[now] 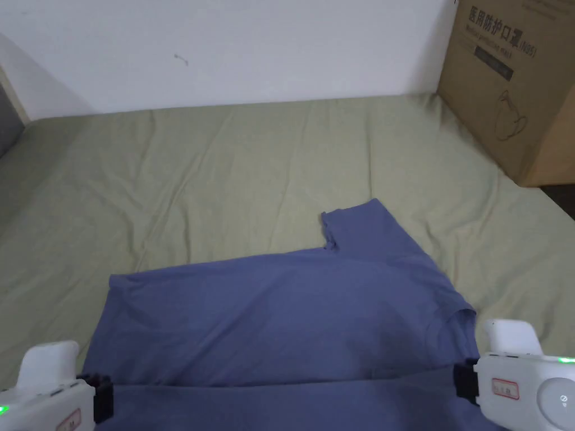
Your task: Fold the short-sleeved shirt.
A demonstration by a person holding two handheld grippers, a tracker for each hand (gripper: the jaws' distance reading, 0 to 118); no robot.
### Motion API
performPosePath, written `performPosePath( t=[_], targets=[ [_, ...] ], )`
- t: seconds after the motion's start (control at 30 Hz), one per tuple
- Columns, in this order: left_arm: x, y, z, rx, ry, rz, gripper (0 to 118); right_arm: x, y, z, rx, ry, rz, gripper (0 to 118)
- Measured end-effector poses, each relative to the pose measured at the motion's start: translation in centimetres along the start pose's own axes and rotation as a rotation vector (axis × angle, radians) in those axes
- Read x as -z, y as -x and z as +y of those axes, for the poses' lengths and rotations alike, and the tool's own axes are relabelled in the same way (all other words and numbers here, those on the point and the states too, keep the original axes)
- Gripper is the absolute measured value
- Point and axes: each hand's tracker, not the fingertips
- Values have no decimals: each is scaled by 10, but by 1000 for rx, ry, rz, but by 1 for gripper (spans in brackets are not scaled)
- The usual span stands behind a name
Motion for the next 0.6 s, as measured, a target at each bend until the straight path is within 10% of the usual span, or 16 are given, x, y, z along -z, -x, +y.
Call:
performPosePath(
  t=[0.3, 0.37, 0.43, 0.6],
  targets=[
    [38, -10, 43, -4, 20, -10, 0, 52, 7, 91, -41, -29, -25, 1],
    [48, -10, 58, -5, 9, 2, 0, 72, 4, 133, -53, -70, -36, 27],
    [57, -13, 71, -5, 1, 3, 0, 101, 2, 176, -93, -78, -77, 86],
    [77, -13, 76, -14, 15, 0, 0, 181, -14, 244, -130, 14, -148, 90]
  ],
)
